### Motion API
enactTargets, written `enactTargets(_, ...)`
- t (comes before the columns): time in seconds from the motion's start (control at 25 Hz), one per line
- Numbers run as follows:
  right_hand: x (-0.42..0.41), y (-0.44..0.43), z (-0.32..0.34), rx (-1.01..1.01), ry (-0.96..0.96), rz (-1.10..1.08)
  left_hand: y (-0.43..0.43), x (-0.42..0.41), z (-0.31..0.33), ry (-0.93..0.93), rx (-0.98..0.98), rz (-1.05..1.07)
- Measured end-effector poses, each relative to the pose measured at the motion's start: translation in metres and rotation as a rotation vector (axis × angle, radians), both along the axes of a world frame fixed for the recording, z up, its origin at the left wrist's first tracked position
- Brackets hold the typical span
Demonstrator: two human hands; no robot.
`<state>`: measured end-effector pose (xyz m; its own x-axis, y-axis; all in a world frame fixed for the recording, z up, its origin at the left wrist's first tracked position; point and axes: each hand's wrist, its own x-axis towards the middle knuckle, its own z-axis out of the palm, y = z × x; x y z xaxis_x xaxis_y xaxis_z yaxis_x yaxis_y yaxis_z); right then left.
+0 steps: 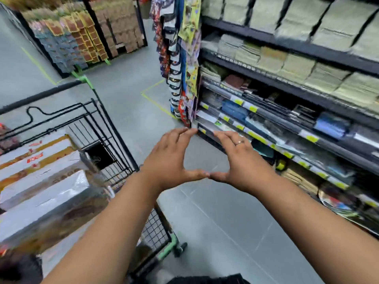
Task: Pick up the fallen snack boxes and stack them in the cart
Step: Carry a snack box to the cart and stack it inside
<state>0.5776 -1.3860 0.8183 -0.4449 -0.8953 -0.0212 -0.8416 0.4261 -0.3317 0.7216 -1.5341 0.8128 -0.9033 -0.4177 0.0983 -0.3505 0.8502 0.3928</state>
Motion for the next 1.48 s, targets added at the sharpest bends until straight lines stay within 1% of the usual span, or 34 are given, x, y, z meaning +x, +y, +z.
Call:
enactTargets(0.2, -0.081, 0.136, 0.021, -0.020, 0.041, -0.186, 0.114, -0.109, 0.021, 0.010, -0.055, -0.220)
enactTargets(0.4, -0.137, 0.248, 0.040, -0.072, 0.039, -0.393, 0.206, -0.196, 0.052, 0.040, -0.073, -0.432)
enactTargets(0.68, -0.181, 0.386, 0.059, -0.142, 0.065, -0.757, 0.324, -0.313, 0.074, 0.088, -0.016, -0.803)
enactTargets(0.84, -0.198, 0.455, 0.073, -0.127, 0.064, -0.970, 0.388, -0.383, 0.084, 0.138, -0.042, -1.019)
enactTargets(1.0, -0.205, 0.517, 0.087, -0.121, 0.088, -1.207, 0.464, -0.443, 0.092, 0.158, -0.044, -1.288)
enactTargets(1.2, -0.206, 0.587, 0.103, -0.142, 0.203, -1.540, 0.573, -0.505, 0.107, 0.204, -0.006, -1.610)
enactTargets(1.36, -0.182, 0.627, 0.106, -0.152, 0.259, -1.780, 0.654, -0.518, 0.109, 0.240, 0.041, -1.839)
enactTargets(1.48, -0.144, 0.657, 0.100, -0.125, 0.259, -1.965, 0.719, -0.500, 0.100, 0.206, 0.071, -1.983)
